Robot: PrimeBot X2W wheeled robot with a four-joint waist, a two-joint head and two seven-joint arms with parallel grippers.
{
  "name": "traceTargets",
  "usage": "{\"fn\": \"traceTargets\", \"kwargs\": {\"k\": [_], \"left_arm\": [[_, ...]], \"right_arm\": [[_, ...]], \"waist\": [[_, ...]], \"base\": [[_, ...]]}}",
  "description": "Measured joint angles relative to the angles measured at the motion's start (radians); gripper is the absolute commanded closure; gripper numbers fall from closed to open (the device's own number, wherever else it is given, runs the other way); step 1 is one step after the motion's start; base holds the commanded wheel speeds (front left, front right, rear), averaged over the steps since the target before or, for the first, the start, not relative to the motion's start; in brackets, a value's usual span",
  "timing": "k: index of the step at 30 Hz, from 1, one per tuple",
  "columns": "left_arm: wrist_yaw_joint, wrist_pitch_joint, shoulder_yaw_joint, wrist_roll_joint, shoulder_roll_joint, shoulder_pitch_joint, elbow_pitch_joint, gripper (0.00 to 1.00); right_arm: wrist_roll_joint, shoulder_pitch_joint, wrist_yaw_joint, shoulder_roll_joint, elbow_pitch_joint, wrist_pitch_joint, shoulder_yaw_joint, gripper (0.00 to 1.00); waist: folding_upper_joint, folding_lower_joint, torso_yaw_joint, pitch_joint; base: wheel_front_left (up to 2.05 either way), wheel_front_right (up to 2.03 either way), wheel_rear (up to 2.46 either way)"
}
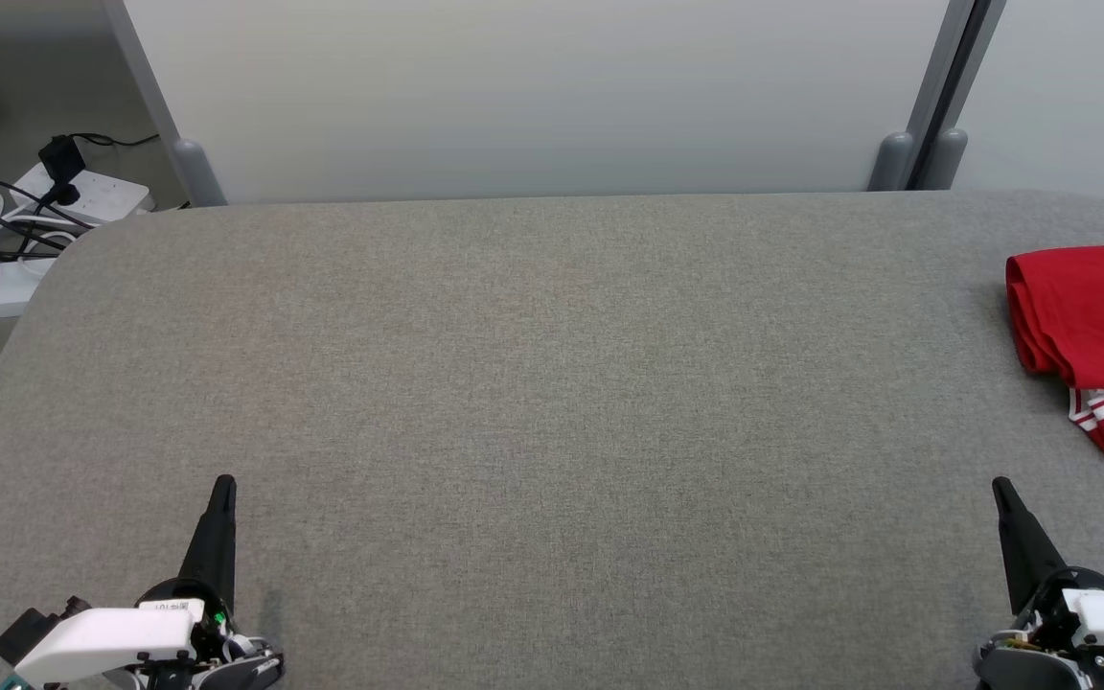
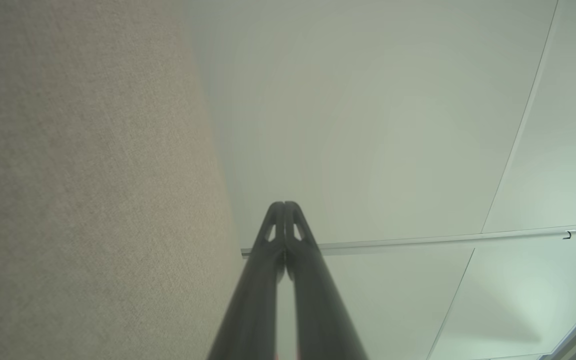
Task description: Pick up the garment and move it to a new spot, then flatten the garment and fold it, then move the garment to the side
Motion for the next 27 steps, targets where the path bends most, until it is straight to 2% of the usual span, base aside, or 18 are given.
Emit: {"fn": "traceTargets", "kwargs": {"k": [27], "left_arm": [[0.000, 0.000, 0.000, 0.000, 0.000, 0.000, 0.000, 1.00]], "right_arm": [[0.000, 0.000, 0.000, 0.000, 0.000, 0.000, 0.000, 1.00]], "waist": [[0.0000, 0.0000, 0.000, 0.000]], "base": [[0.00, 0.00, 0.00]]}}
